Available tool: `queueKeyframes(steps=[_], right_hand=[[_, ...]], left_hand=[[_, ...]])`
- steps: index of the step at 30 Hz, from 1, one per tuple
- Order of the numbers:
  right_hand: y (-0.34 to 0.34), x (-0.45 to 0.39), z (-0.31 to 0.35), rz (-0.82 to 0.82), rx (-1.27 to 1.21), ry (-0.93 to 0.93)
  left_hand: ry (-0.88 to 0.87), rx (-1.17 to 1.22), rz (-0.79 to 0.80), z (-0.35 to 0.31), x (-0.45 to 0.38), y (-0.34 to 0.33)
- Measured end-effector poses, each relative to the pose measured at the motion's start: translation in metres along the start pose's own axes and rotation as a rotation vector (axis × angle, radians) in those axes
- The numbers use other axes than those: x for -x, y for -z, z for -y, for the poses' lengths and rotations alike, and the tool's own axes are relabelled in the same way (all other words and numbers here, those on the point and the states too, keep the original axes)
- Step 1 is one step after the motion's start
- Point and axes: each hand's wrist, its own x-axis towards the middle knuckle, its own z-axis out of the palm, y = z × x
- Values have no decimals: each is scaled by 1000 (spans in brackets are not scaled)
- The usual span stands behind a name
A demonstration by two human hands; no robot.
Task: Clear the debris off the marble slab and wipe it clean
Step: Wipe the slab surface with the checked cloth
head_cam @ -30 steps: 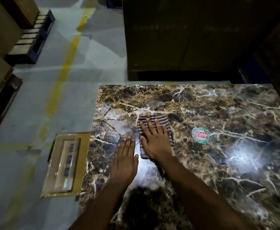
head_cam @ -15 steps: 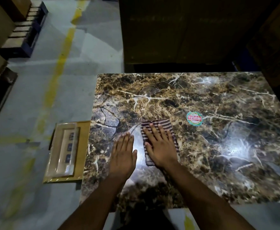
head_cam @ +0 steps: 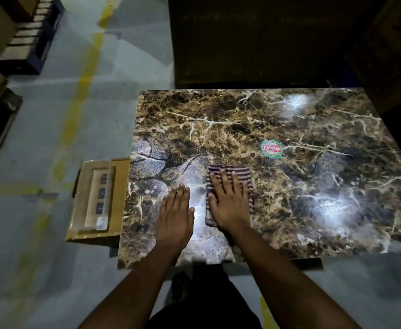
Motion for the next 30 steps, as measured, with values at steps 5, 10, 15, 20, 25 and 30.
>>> queueKeyframes(steps=[5, 10, 15, 20, 25, 30], right_hand=[[-6, 41, -3, 50, 24, 186], [-4, 31, -9, 17, -9, 6], [-9, 63, 16, 65, -7, 119], [-1, 79, -33, 31, 16, 2], [-8, 78, -3, 49, -32, 46], [2, 69, -64, 11, 0, 43]], left_hand=[[-13, 29, -27, -2, 18, -5], [-32, 31, -8, -1, 34, -10], [-21, 8, 16, -6, 39, -13], [-53, -13, 71, -16, 37, -14], [2, 26, 26, -30, 29, -15], [-17, 8, -6, -39, 9, -17]])
